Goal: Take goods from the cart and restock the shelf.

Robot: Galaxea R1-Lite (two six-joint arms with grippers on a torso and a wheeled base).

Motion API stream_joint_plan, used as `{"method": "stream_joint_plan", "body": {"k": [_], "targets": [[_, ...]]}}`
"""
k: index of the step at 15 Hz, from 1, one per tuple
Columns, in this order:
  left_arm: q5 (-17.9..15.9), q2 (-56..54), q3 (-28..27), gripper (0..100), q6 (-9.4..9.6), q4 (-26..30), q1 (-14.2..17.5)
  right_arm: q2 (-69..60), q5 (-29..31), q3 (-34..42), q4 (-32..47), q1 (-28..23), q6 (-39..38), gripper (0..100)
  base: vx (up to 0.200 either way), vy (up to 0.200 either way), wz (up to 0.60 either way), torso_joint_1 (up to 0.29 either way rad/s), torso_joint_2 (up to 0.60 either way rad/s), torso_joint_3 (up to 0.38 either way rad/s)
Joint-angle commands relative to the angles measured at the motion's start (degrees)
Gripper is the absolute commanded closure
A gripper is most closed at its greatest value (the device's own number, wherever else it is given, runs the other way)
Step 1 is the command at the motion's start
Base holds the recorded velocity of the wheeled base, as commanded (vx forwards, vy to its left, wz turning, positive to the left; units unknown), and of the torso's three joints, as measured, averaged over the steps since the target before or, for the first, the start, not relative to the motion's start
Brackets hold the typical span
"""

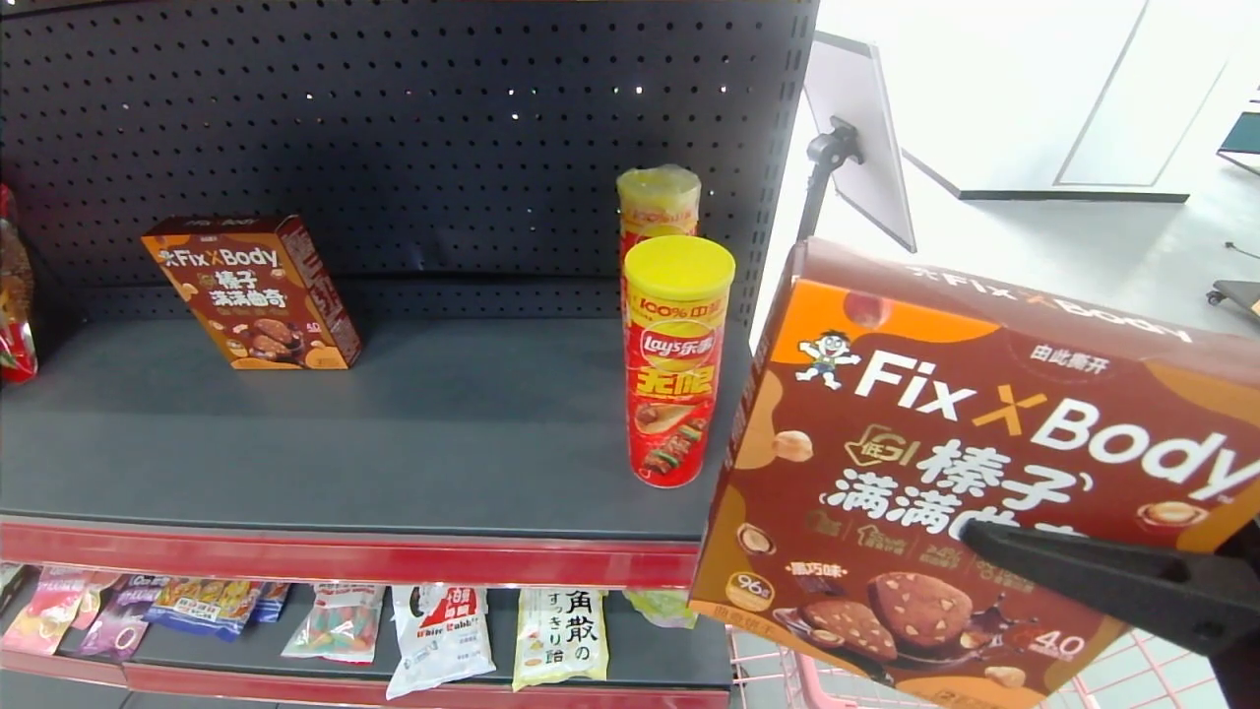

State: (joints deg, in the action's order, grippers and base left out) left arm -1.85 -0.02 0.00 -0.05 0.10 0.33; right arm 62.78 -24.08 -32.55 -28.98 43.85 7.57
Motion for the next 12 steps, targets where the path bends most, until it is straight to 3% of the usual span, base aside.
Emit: {"method": "stream_joint_plan", "body": {"k": [1, 12], "targets": [[0.0, 0.0, 0.0, 0, -0.04, 0.0, 0.0, -0.2, 0.0, 0.0, 0.1, 0.1, 0.0, 100, 0.0, 0.0, 0.0, 0.0, 0.0, 0.0], [0.0, 0.0, 0.0, 0, -0.13, 0.0, 0.0, 0.1, 0.0, 0.9, 0.0, 0.1, 0.0, 100, 0.0, 0.2, 0.0, 0.001, 0.0, 0.0]]}}
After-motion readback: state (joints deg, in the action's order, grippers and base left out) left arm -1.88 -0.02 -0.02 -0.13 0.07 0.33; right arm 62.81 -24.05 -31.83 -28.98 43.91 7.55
